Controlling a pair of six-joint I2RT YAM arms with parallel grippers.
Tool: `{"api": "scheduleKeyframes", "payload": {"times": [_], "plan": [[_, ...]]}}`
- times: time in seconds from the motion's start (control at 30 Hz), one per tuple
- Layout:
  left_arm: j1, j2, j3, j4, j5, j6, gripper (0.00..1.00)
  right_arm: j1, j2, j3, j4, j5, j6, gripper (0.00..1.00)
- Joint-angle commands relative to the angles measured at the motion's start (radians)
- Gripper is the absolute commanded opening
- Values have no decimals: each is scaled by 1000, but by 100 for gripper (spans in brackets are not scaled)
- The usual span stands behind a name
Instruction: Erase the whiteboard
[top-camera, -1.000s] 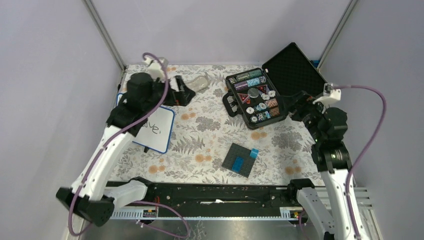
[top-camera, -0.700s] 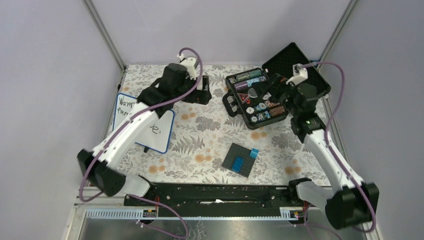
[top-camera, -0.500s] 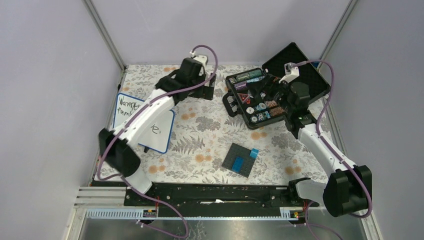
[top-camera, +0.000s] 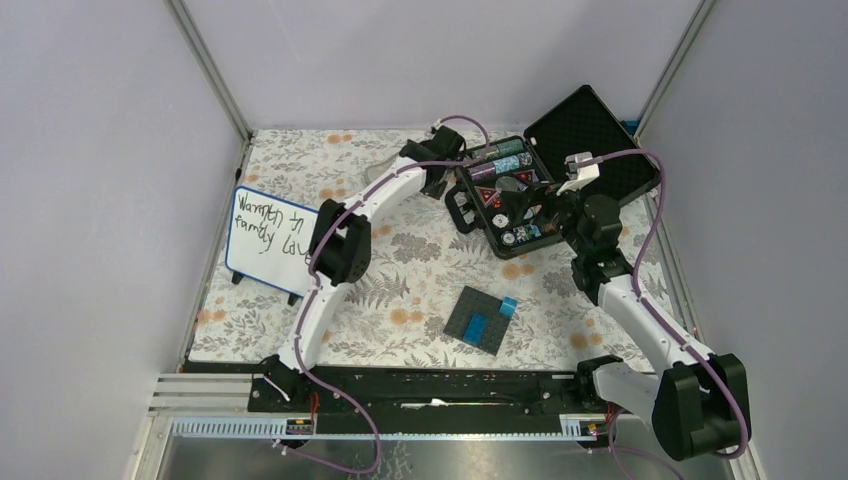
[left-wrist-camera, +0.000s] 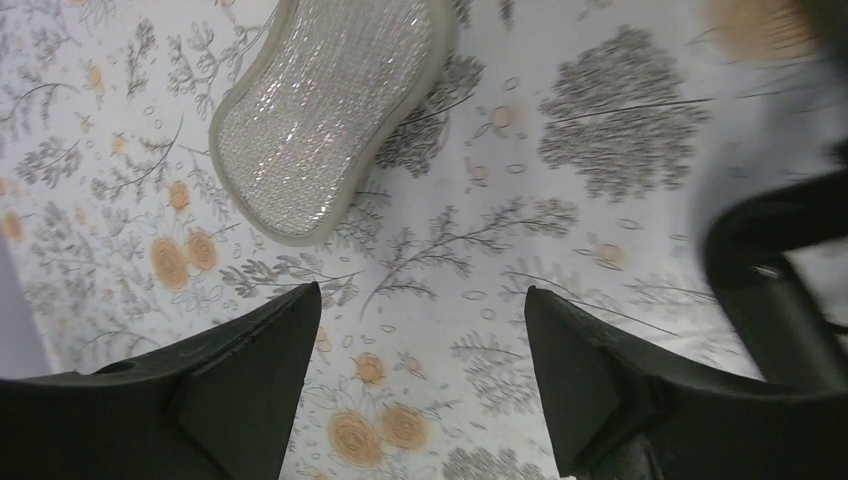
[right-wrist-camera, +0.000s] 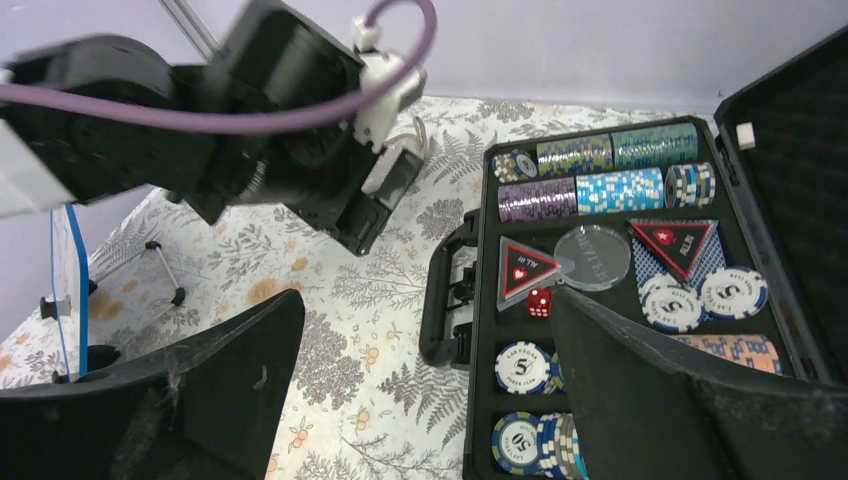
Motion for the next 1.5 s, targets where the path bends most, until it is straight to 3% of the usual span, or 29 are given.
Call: {"api": "scheduleKeyframes", "payload": {"times": [0.0,0.17,0.33,0.57,0.97,1.07,1.3,1.47], "plan": [[19,29,46,31,-190,84,82,5,-11,5,97,14,-43,99],[37,89,30,101,-199,119,80,5,6,-9,129,-2,-32,99],[87,95,34,99,4,11,98,5,18,-16,153,-14,-23,99],[172,109,51,131,235,-83,99,6,37,-19,170,-21,-13,99],[186,183,69,91,333,-143,99,4,51,-17,172,-21,-9,99],[164,152,1,80,388,-151,98,6,57,-12,169,-25,-7,99],[46,78,-157,2,364,-135,92,6,54,-15,161,-13,-14,99],[-9,-44,-361,7,371,-182,87,5,48,-24,178,-15,-11,99]]}}
